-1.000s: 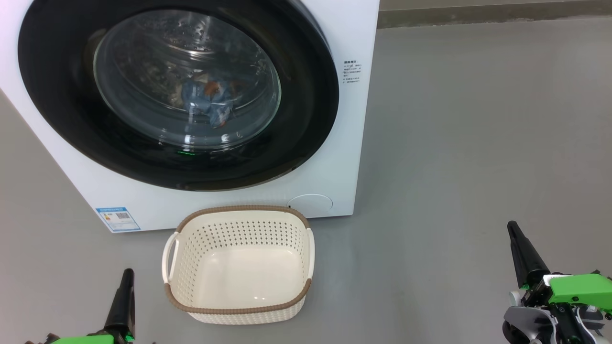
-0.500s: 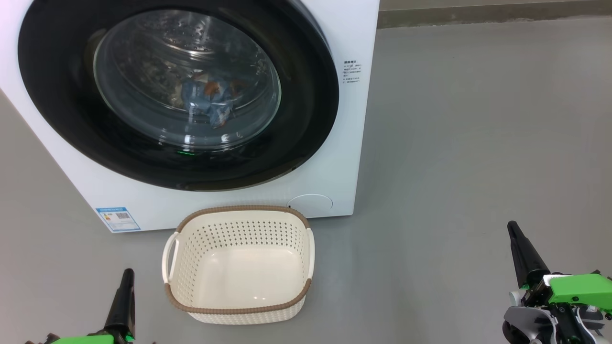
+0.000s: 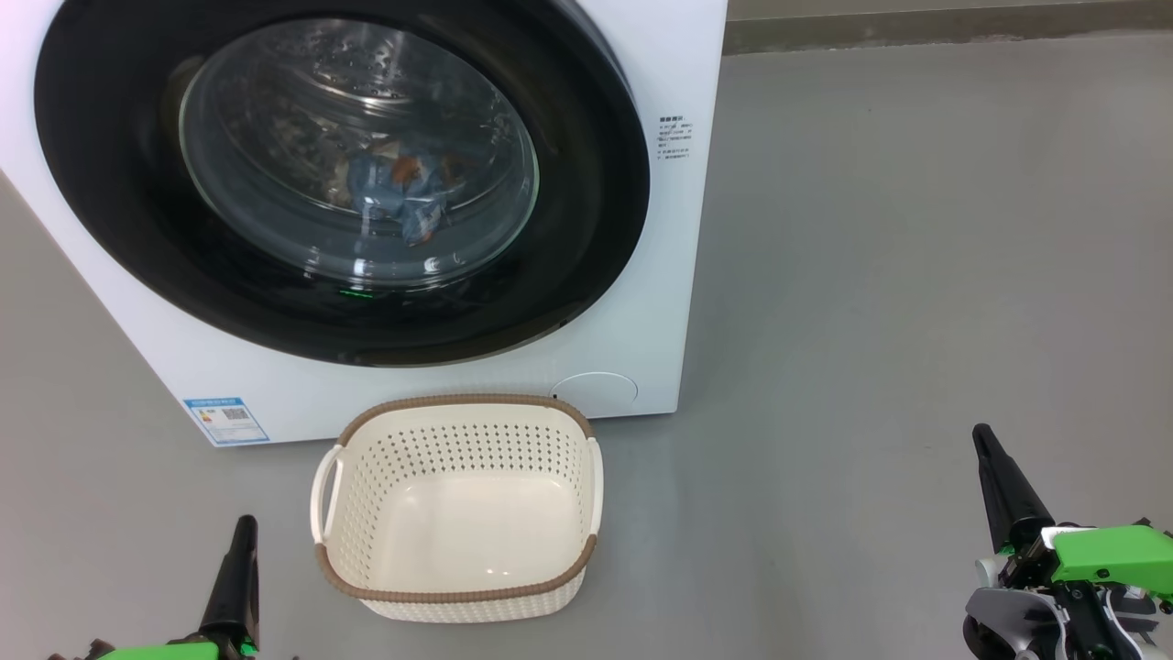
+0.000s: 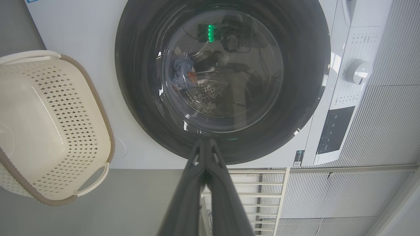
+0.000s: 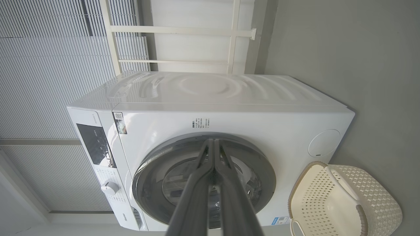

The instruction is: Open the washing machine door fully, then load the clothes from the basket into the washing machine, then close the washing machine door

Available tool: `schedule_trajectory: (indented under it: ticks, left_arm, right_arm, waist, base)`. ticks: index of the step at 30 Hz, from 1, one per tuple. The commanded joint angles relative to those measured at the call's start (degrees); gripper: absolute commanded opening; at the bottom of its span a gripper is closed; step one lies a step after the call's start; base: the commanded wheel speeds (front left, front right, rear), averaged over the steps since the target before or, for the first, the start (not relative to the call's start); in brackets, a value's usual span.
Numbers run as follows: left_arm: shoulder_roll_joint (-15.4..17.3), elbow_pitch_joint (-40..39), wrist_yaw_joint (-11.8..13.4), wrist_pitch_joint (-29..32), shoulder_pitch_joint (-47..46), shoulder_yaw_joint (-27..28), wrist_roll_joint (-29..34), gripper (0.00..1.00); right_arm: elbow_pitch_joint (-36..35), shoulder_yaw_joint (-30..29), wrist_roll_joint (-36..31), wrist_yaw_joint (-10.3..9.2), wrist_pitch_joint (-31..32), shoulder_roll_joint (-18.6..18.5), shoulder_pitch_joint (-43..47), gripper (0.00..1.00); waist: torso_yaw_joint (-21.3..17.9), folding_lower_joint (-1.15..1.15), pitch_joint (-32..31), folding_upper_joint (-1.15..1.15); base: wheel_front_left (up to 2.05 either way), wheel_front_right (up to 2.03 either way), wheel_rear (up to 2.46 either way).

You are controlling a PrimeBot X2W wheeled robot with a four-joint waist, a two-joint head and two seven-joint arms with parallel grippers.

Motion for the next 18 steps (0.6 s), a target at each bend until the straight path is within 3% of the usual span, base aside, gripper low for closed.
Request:
schedule_trajectory:
  ticks: [1, 18]
  left_arm:
    - [0.54, -1.80, 0.03, 0.35, -2.42, 1.52, -0.47, 0.00]
    - [0.54, -1.80, 0.03, 0.35, -2.42, 1.52, -0.47, 0.00]
  right_arm:
    - [-1.71, 1.02, 0.18, 0.02, 0.44, -0.42, -0.83, 0.00]
    - [-1.71, 1.01, 0.17, 0.02, 0.45, -0.41, -0.83, 0.00]
  waist:
    - [0.00, 0.00, 0.00, 0.00]
    - [0.00, 0.00, 0.00, 0.00]
  base:
    - [0.00, 0.00, 0.00]
    - [0.00, 0.00, 0.00]
